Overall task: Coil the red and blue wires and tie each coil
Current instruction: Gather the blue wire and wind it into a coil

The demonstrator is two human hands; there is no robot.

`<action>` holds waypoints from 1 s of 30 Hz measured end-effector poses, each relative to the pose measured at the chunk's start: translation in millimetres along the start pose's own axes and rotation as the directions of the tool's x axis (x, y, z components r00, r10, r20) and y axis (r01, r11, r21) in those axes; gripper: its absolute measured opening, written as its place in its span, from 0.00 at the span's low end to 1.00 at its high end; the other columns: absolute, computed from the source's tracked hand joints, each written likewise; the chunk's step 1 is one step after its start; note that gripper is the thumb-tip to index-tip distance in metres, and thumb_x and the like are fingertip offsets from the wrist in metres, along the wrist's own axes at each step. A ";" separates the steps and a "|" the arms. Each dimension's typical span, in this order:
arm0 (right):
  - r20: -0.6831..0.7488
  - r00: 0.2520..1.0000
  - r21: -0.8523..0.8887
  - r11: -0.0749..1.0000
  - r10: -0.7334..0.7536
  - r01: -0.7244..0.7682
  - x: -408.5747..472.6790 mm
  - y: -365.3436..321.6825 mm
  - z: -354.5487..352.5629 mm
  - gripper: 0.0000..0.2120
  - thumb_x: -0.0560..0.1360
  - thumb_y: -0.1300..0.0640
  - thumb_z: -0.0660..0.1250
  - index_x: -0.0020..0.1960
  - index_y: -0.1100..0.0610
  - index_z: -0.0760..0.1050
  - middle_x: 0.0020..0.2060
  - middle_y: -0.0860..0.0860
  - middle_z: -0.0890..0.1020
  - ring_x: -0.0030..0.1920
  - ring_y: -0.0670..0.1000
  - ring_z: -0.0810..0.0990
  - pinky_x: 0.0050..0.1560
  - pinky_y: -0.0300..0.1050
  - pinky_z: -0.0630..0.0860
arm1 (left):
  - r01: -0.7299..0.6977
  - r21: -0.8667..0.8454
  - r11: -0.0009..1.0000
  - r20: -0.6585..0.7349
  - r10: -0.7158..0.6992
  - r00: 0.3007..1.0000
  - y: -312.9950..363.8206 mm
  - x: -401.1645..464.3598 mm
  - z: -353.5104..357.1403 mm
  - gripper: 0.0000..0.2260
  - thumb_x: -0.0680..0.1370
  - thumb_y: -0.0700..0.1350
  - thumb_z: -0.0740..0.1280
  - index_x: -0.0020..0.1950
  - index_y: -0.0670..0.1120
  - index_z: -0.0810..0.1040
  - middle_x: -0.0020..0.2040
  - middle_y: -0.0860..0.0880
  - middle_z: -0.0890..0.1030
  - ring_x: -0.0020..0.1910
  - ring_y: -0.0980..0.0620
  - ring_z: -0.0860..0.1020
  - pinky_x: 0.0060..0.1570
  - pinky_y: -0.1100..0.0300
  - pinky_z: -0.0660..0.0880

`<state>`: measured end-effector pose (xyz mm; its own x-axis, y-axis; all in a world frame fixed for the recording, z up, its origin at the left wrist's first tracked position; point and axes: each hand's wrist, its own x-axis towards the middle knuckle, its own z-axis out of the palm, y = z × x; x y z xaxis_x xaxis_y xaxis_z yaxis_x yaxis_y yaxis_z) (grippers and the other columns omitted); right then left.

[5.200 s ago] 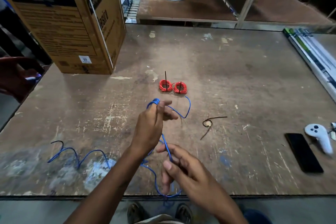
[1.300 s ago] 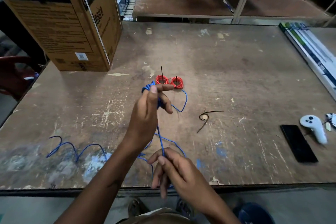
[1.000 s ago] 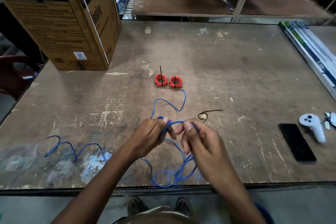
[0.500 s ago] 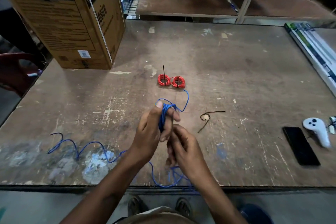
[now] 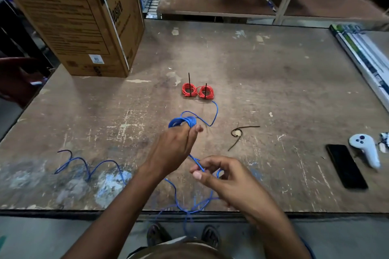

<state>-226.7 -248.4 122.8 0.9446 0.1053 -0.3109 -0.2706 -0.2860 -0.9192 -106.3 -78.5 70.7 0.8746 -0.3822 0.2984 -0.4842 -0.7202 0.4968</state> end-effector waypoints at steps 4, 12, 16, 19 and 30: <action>-0.163 0.964 -0.413 0.902 -0.210 0.127 4.8 0.4 -17.9 0.06 0.78 0.42 0.75 0.50 0.43 0.86 0.42 0.43 0.80 0.43 0.41 0.79 0.44 0.34 0.70 | -0.069 -0.053 0.996 0.175 0.078 0.981 -1.7 -14.1 -0.8 0.26 0.88 0.58 0.49 0.48 0.55 0.86 0.41 0.54 0.84 0.41 0.52 0.83 0.45 0.49 0.77; -0.074 0.944 -0.140 0.941 -0.321 0.309 30.2 -1.2 -34.6 0.15 0.81 0.43 0.68 0.42 0.52 0.80 0.37 0.44 0.79 0.35 0.44 0.75 0.37 0.36 0.69 | 0.228 -0.638 0.735 0.499 0.170 0.850 23.1 -29.8 -49.3 0.29 0.89 0.54 0.49 0.40 0.45 0.81 0.22 0.48 0.68 0.23 0.51 0.64 0.34 0.56 0.66; 0.105 0.984 0.431 0.898 -0.141 0.082 39.6 7.9 -34.0 0.24 0.85 0.41 0.56 0.37 0.56 0.70 0.32 0.55 0.72 0.25 0.47 0.60 0.26 0.38 0.51 | 0.354 -0.762 0.543 0.516 0.178 0.838 25.3 -29.4 -55.1 0.29 0.88 0.60 0.53 0.36 0.46 0.78 0.18 0.46 0.65 0.19 0.53 0.59 0.35 0.59 0.69; 0.170 0.985 0.517 0.852 -0.012 -0.079 48.8 19.7 -34.2 0.22 0.85 0.44 0.59 0.36 0.55 0.71 0.25 0.52 0.68 0.19 0.44 0.57 0.22 0.34 0.49 | 0.398 -0.847 0.354 0.489 0.223 0.843 28.1 -28.4 -57.9 0.27 0.85 0.65 0.59 0.34 0.49 0.77 0.17 0.52 0.64 0.18 0.51 0.54 0.31 0.59 0.62; -0.105 0.985 0.441 0.881 -0.139 0.172 49.9 48.2 40.0 0.14 0.85 0.53 0.67 0.56 0.64 0.83 0.32 0.45 0.77 0.22 0.42 0.64 0.22 0.36 0.60 | 0.267 -0.956 -0.120 0.277 -0.082 0.957 55.0 10.8 -55.4 0.25 0.87 0.56 0.52 0.36 0.48 0.77 0.16 0.55 0.60 0.18 0.55 0.58 0.25 0.60 0.64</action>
<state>-200.1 -218.9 53.3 0.9873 0.0436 -0.1526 -0.1581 0.1864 -0.9697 -124.9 -90.2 146.5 0.8839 -0.4673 0.0187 0.2675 0.5379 0.7994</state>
